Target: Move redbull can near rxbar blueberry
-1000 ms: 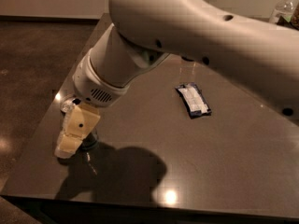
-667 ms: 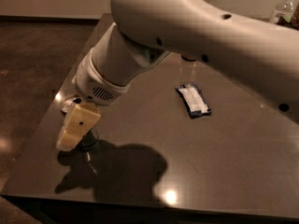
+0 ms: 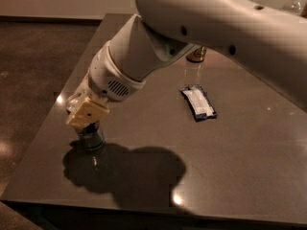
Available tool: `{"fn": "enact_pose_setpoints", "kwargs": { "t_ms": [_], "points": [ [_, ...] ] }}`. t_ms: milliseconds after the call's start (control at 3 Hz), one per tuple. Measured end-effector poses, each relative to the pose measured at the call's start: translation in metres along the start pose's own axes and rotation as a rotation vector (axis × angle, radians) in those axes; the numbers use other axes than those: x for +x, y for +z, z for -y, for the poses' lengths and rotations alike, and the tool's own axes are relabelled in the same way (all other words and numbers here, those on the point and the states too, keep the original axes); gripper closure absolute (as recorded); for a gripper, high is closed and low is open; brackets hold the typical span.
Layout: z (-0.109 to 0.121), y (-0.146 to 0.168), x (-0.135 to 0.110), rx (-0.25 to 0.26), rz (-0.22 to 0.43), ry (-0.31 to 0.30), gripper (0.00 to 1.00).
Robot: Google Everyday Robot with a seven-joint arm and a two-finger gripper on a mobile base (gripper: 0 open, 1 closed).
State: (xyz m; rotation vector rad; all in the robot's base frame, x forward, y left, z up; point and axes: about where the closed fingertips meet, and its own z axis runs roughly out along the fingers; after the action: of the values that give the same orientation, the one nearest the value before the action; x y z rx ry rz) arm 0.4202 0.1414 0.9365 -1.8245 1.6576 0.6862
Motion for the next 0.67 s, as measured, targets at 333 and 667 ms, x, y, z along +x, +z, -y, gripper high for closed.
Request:
{"fn": "enact_pose_setpoints", "kwargs": {
  "t_ms": [333,667],
  "points": [
    [0.012,-0.025,0.005,0.019,0.020,0.033,0.92],
    [0.032,-0.053,0.017,0.050,0.031,0.069,1.00]
  ]
}}
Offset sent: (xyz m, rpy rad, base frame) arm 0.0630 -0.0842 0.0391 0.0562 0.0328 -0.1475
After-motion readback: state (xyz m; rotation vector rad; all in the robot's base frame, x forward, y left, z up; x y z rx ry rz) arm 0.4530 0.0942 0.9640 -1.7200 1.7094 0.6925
